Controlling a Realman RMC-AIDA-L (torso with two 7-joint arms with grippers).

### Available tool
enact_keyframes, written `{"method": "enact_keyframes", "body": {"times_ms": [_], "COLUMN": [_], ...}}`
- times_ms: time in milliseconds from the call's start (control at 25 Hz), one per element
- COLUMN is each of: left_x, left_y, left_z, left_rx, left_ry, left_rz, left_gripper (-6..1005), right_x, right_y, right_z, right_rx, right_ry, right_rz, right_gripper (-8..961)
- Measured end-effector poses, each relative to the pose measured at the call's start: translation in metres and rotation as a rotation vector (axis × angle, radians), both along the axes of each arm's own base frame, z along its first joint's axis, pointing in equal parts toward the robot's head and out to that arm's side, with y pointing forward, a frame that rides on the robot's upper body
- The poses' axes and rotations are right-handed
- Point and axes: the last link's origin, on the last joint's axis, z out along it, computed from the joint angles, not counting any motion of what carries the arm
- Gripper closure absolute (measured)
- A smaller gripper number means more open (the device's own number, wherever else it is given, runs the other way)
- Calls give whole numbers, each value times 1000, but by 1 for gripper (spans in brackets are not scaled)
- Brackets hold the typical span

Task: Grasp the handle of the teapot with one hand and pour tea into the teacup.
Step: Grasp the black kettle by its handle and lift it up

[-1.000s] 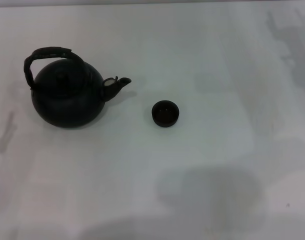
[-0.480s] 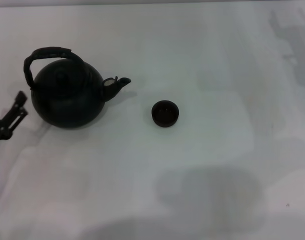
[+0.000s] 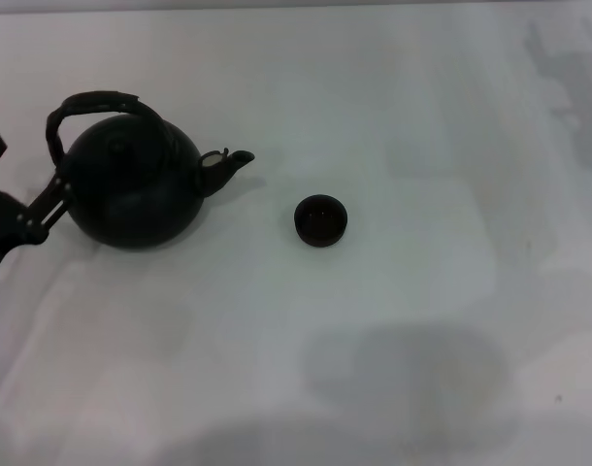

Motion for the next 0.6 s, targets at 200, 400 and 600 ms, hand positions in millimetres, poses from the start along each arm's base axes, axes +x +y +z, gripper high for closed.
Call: {"method": "enact_keyframes", "body": {"times_ms": [200,400,600], "left_x": [4,6,5], "left_y": [14,23,25], "left_z": [-3,-6,-7], "left_rx": [-16,-27,-33], "left_ry": [12,23,28], "left_rz": [3,6,14], "left_gripper": [111,114,118], "right_x": [0,0,-1], "right_y": [0,0,1], "right_z": [0,0,0], "right_rx": [0,0,1], "right_ry": [0,-1,-1], "right_rz": [0,0,3], "right_gripper": [126,126,125]}}
